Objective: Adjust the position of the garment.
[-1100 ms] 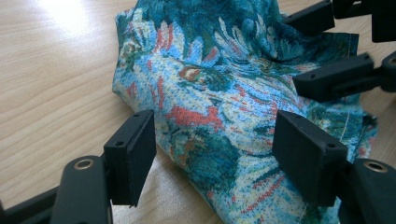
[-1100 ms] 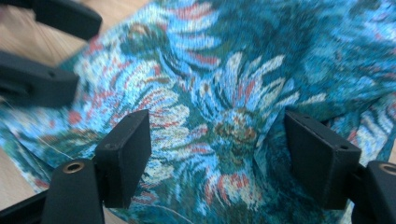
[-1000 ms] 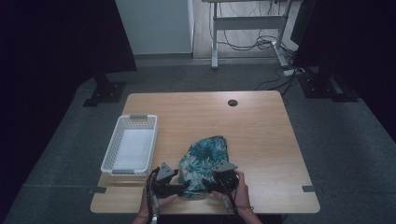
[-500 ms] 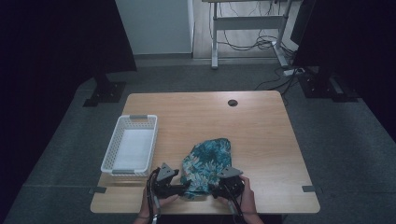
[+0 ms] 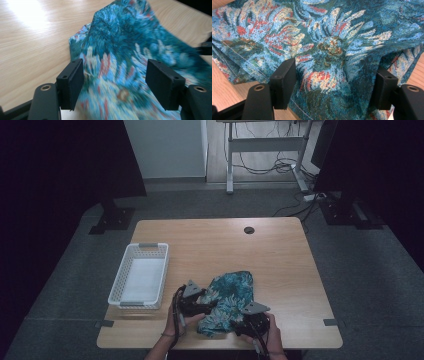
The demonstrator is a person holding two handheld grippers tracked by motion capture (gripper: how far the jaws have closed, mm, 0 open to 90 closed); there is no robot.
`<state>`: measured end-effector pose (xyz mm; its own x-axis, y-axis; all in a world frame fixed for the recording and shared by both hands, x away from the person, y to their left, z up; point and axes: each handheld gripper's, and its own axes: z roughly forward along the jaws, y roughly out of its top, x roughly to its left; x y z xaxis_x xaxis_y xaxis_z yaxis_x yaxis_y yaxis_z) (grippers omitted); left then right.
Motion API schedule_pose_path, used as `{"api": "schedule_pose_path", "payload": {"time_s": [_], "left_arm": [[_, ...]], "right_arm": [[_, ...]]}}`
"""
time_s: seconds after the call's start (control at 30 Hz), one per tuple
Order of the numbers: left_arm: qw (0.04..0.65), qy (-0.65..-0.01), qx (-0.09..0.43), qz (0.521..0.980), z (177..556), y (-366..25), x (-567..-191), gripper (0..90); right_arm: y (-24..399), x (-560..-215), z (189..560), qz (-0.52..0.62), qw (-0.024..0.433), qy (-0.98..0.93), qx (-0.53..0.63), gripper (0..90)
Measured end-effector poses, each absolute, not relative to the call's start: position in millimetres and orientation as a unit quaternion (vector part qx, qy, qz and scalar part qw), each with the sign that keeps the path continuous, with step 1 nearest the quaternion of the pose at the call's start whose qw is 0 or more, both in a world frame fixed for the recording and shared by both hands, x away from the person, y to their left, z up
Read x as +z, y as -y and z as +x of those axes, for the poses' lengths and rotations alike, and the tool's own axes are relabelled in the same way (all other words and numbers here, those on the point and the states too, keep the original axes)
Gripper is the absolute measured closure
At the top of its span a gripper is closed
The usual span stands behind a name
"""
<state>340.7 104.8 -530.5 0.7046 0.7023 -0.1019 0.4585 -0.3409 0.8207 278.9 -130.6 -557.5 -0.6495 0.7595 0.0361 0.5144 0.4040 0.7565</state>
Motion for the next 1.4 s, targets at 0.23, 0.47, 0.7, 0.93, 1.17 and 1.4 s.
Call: {"api": "schedule_pose_path", "payload": {"time_s": [0.23, 0.47, 0.7, 0.93, 1.17, 1.4], "left_arm": [[0.413, -0.349, 0.14, 0.829, 347.5, -81.9, -548.8, 30.6], [0.406, -0.35, 0.149, 0.831, 344.7, -77.7, -551.9, 30.3], [0.406, -0.351, 0.151, 0.83, 342.9, -77.4, -555.8, 30.2], [0.407, -0.353, 0.15, 0.829, 342.7, -77.4, -555.9, 30.1], [0.408, -0.355, 0.145, 0.828, 343.5, -78.3, -555.9, 29.8], [0.405, -0.36, 0.145, 0.828, 343.6, -76.4, -555.6, 28.7]], "right_arm": [[146.3, -556.8, 273.3, 0.396, 0.153, -0.816, 0.392, 30.5], [167.8, -540.3, 263.1, 0.419, 0.172, -0.791, 0.41, 29.6], [161.3, -520.8, 260.6, 0.412, 0.188, -0.782, 0.428, 29.5], [129.1, -531.7, 275.9, 0.398, 0.171, -0.801, 0.412, 29.2], [116.7, -547.8, 280.4, 0.4, 0.16, -0.811, 0.395, 28.2], [124.7, -555.9, 278.5, 0.407, 0.154, -0.814, 0.384, 24.8]]}}
